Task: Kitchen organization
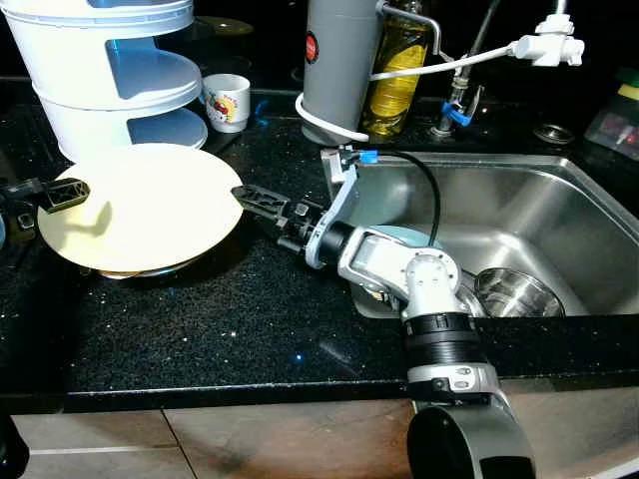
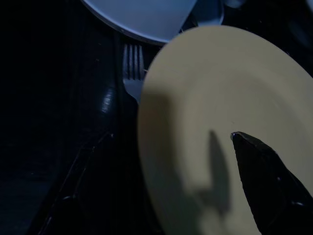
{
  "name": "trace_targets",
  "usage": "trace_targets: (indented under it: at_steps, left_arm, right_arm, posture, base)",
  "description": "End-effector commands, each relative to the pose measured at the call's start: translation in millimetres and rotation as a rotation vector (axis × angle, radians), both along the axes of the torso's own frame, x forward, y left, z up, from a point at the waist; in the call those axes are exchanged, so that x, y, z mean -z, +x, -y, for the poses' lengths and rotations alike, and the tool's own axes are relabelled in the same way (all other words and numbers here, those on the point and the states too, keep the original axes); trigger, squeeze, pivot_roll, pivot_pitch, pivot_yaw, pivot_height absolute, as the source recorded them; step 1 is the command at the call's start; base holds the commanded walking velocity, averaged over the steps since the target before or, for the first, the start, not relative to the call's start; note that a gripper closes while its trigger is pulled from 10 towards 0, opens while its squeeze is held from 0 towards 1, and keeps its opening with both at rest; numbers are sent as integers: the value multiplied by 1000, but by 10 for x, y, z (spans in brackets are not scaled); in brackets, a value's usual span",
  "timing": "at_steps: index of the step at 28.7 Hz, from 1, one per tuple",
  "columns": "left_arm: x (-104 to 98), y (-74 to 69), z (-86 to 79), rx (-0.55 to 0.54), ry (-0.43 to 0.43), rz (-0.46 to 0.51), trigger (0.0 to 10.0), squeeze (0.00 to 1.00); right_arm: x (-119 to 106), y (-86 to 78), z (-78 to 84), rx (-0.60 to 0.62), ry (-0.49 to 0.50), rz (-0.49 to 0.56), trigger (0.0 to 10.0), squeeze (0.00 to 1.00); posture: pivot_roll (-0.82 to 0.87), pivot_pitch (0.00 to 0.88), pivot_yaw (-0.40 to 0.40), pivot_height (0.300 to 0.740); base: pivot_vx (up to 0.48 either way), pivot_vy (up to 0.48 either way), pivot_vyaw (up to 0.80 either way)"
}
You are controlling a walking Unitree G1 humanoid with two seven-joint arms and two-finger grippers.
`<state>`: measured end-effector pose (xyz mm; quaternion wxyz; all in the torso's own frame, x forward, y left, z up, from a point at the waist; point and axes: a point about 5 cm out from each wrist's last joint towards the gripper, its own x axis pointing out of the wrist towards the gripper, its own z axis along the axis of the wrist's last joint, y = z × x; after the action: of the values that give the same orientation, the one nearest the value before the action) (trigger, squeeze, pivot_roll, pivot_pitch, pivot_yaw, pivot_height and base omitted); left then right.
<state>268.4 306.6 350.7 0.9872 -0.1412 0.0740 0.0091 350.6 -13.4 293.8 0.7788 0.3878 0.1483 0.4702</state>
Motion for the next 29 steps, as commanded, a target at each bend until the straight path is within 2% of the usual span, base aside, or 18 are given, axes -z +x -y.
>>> trace_targets:
  at_steps: [1,5,8,9,10,11,12,26,29]
  left_arm:
    - [27,16,45,23,3,-10,10000,0]
    - [51,51,109,48,1,-7,10000,0]
    - [50,56,129,54,2,-2,10000,0]
    - [49,59,135,55,2,-1,10000,0]
    - [48,62,138,56,2,0,10000,0]
    - [48,64,139,56,2,0,10000,0]
    - [46,65,140,56,3,1,10000,0]
    - [45,62,123,49,14,7,10000,0]
    - [-12,58,121,39,29,39,10000,0]
  right_arm:
    - [1,-39,-90,-34,-24,4,10000,0]
    - [-7,-76,-221,-61,-17,0,10000,0]
    - [-36,-81,-242,-66,2,-3,10000,0]
    - [-52,-84,-251,-70,12,-3,9725,0]
    - [-61,-86,-256,-73,17,-3,6784,0]
    - [-70,-89,-260,-75,21,-2,2824,0]
    - [-79,-92,-263,-77,26,0,0,0]
    - [-98,-99,-255,-78,51,-10,0,0]
    - [-111,-91,-243,-75,67,-18,0,0]
  posture:
    - [46,214,-82,740]
    - [46,212,-82,740]
    - [49,209,-83,740]
    - [48,208,-83,740]
    - [48,208,-83,740]
    - [48,208,-83,740]
    - [48,208,-83,740]
    - [46,203,-80,740]
    - [46,205,-81,740]
  base:
    - [0,0,0]
    - [0,0,0]
    - [0,0,0]
    - [0,0,0]
    - [0,0,0]
    - [0,0,0]
    - [0,0,0]
    - [0,0,0]
    - [0,0,0]
